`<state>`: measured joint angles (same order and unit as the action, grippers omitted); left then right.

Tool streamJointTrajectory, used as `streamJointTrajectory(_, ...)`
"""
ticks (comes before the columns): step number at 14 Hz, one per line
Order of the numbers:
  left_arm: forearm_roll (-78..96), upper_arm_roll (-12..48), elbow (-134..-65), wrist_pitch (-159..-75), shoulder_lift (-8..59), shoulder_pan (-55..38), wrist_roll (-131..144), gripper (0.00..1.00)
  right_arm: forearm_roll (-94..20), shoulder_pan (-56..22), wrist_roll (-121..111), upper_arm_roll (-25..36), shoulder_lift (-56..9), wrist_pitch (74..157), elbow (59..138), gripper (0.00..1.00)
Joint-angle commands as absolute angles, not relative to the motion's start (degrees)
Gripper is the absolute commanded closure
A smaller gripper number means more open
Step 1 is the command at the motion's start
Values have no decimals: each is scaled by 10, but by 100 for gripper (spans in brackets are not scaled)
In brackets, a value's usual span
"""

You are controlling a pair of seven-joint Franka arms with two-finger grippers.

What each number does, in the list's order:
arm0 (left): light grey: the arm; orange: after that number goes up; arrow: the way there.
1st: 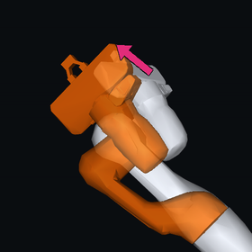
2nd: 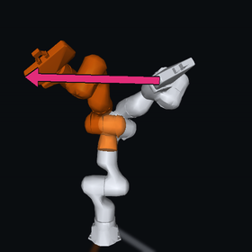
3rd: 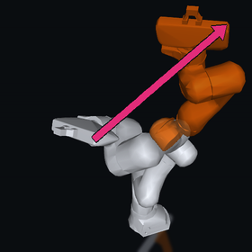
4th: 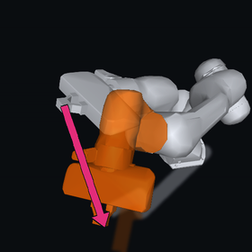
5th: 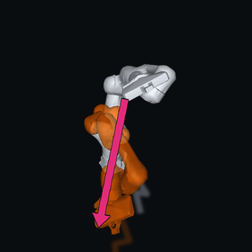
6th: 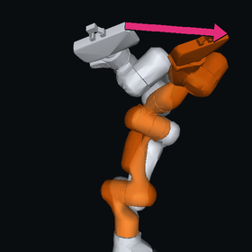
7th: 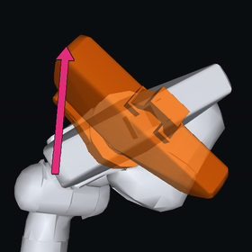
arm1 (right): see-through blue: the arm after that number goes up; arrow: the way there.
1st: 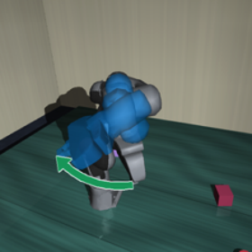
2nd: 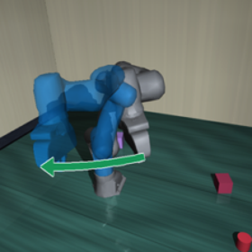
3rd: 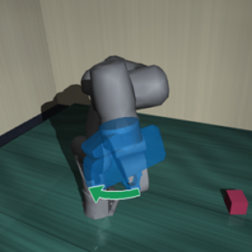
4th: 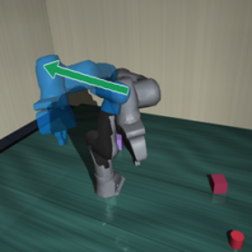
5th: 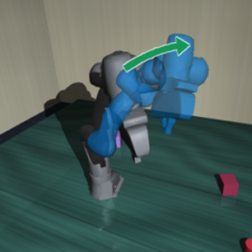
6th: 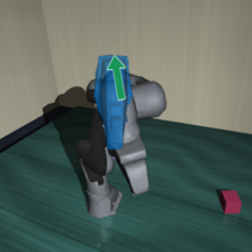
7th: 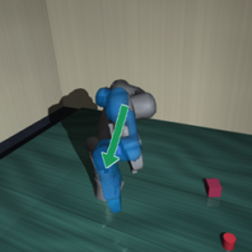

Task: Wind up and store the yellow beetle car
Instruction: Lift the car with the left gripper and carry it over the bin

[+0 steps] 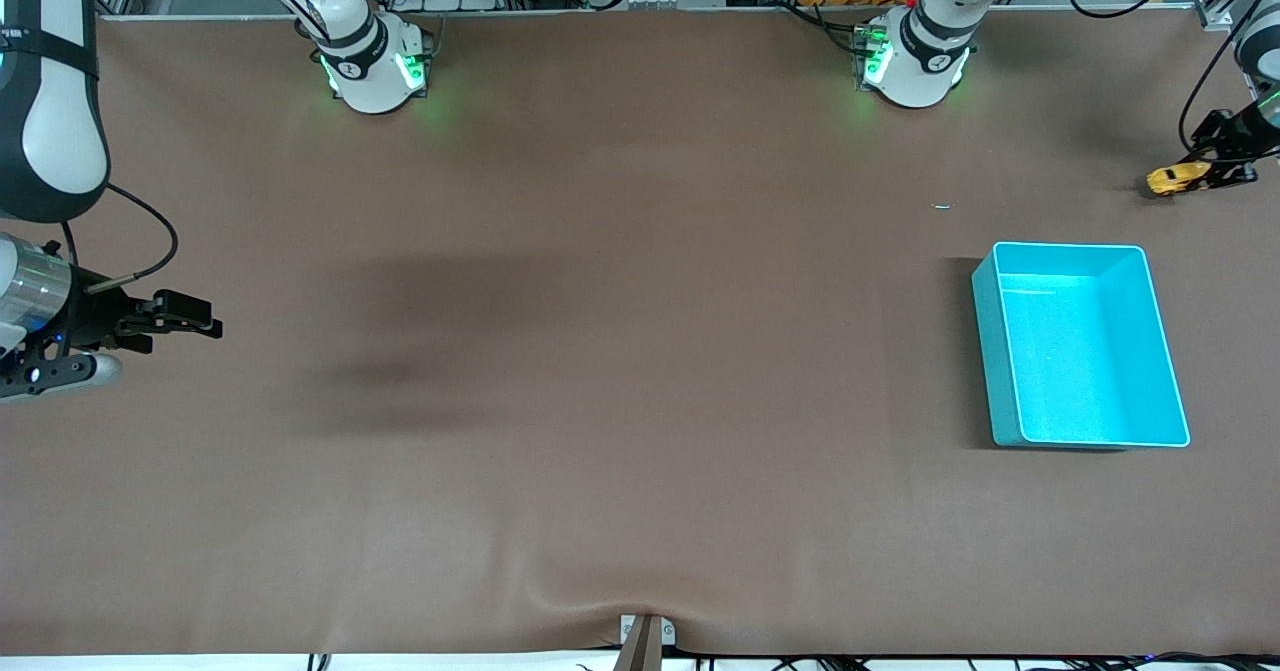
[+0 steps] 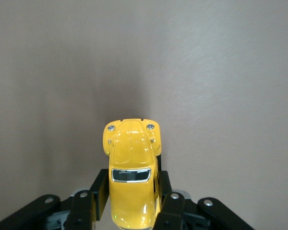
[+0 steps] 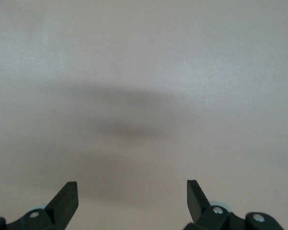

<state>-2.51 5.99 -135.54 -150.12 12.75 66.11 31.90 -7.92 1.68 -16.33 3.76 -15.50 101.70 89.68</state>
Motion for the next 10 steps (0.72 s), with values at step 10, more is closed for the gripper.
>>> streamJointTrajectory(10, -24, 231, -1258, -1295, 11, 665, 165, 100, -87, 23, -157, 37, -154, 1013, 898, 0)
